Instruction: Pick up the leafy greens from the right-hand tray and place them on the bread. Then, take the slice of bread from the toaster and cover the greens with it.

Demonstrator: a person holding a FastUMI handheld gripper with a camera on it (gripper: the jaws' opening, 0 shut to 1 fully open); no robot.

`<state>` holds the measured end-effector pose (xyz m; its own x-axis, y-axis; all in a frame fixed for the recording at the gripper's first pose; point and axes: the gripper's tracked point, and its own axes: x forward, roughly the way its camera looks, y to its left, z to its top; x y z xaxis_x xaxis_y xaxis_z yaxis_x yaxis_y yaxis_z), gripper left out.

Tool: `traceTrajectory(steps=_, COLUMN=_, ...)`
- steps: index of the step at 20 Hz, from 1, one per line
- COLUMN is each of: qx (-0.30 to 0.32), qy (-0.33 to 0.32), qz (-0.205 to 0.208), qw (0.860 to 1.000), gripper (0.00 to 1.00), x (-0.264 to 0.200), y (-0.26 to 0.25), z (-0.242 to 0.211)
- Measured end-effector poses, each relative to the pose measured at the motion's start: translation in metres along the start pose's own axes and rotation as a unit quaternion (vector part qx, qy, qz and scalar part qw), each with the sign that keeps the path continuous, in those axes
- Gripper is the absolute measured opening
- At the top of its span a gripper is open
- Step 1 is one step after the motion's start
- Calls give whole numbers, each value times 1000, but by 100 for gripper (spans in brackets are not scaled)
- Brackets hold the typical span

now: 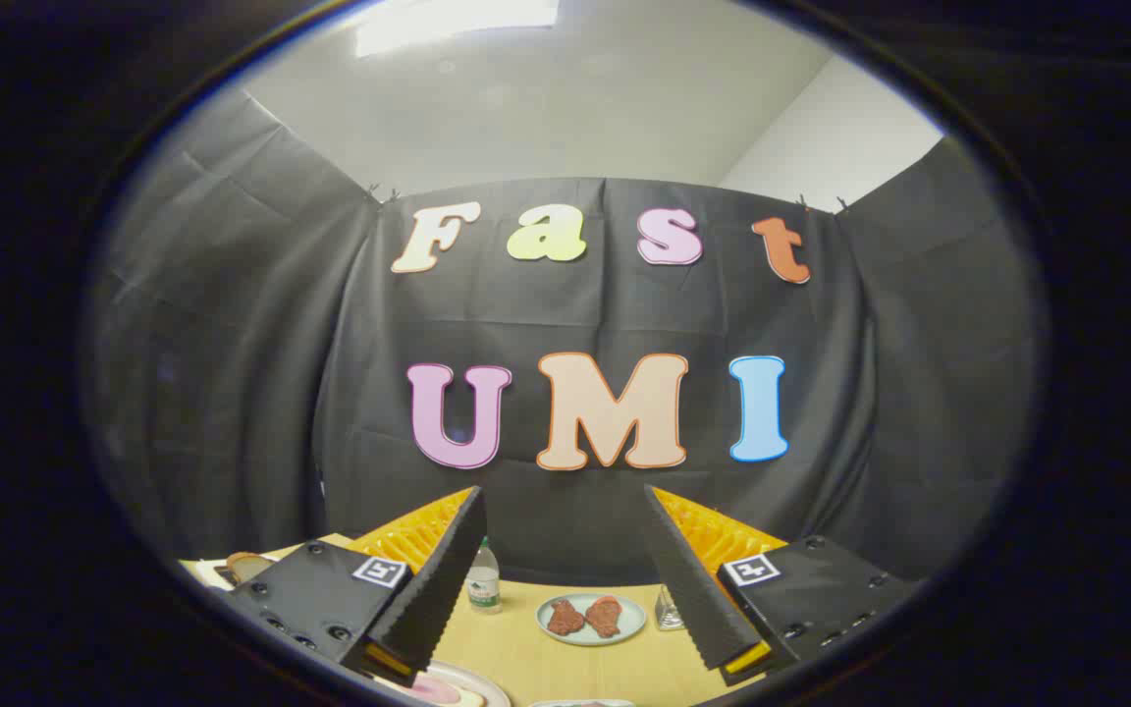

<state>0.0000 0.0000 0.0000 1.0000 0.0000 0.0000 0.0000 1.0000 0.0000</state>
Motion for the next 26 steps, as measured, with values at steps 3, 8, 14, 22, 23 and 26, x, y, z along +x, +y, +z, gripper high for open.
traceTrajectory(steps=3, qx=2, qy=2, qz=-1, qw=1000, gripper=100, x=1, y=-3, z=-2)
traceTrajectory(steps=8, qx=4, qy=3, qz=-4, qw=1000, gripper=100, x=3, y=-8, z=-5)
traceTrajectory(steps=14, qx=3, qy=0, qz=-4, qw=1000, gripper=100, x=4, y=-12, z=-5)
traceTrajectory(steps=22, qx=1, qy=-1, qz=2, qw=1000, gripper=100, x=5, y=-17, z=-7)
traceTrajectory(steps=23, qx=-1, qy=0, qz=4, qw=1000, gripper=100, x=5, y=-18, z=-8)
traceTrajectory(steps=26, qx=-6, qy=6, qz=16, qw=1000, gripper=100, x=6, y=-19, z=-13)
